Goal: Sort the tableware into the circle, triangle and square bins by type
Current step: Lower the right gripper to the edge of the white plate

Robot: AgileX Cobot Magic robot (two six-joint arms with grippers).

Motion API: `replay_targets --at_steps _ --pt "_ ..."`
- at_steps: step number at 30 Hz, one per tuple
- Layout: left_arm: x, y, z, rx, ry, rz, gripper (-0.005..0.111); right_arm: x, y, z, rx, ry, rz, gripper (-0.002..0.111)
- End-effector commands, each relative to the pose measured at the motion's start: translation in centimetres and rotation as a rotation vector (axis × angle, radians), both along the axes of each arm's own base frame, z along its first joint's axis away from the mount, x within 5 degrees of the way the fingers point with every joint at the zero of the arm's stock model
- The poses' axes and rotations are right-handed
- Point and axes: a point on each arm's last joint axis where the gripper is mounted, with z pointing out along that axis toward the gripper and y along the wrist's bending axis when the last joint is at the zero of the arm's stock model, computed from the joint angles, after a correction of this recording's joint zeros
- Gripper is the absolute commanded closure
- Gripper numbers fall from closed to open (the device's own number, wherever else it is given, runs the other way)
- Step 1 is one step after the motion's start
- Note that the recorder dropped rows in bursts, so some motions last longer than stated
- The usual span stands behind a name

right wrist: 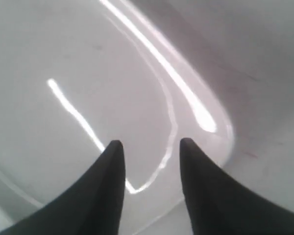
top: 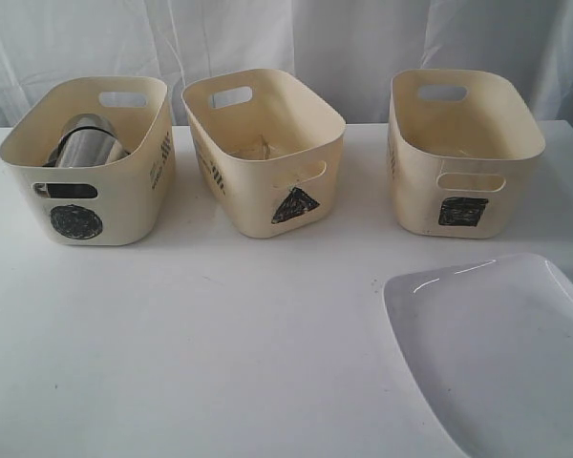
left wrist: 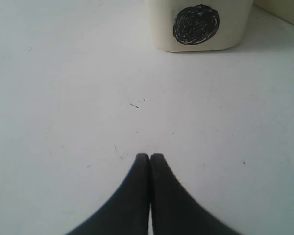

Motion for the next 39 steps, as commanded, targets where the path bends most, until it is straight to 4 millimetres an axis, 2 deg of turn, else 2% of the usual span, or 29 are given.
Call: replay_targets --at_steps 1,4,9,16,19,23,27,33,39 --pt "0.0 0.0 -0.1 -0.002 0.0 0.003 0.107 2.3 0.9 2.9 0.23 -0.206 0.174 0.073" --pt "0.0 0.0 -0.1 -0.002 0.0 0.003 0.107 3.1 1.0 4.3 0.243 -0.295 0.241 0.073" --pt "0.0 0.0 -0.1 -0.002 0.0 0.003 0.107 3.6 0.2 4.4 0.15 -0.326 0.228 0.073" --pt "0.0 0.0 -0.1 -0.002 0.0 0.003 0.107 2.9 0.2 4.0 0.192 -0.223 0.146 0.073" --pt "0.0 0.0 -0.1 -0.002 0.0 0.003 0.107 1.9 -0.4 2.9 0.15 -0.067 0.161 0.07" --pt "0.0 0.0 -0.1 -0.002 0.0 0.003 0.107 0.9 -1.5 1.3 0.09 0.144 0.097 0.061" --pt "0.0 0.0 -0.1 -0.002 0.0 0.003 0.107 0.9 -1.8 0.8 0.087 0.182 0.09 0.058" --pt "0.0 0.0 -0.1 -0.002 0.0 0.003 0.107 0.4 -3.1 -1.0 0.006 0.347 0.111 0.058" --pt "0.0 0.0 -0.1 -0.002 0.0 0.003 0.107 1.4 -3.5 -3.2 0.046 0.35 0.136 0.058"
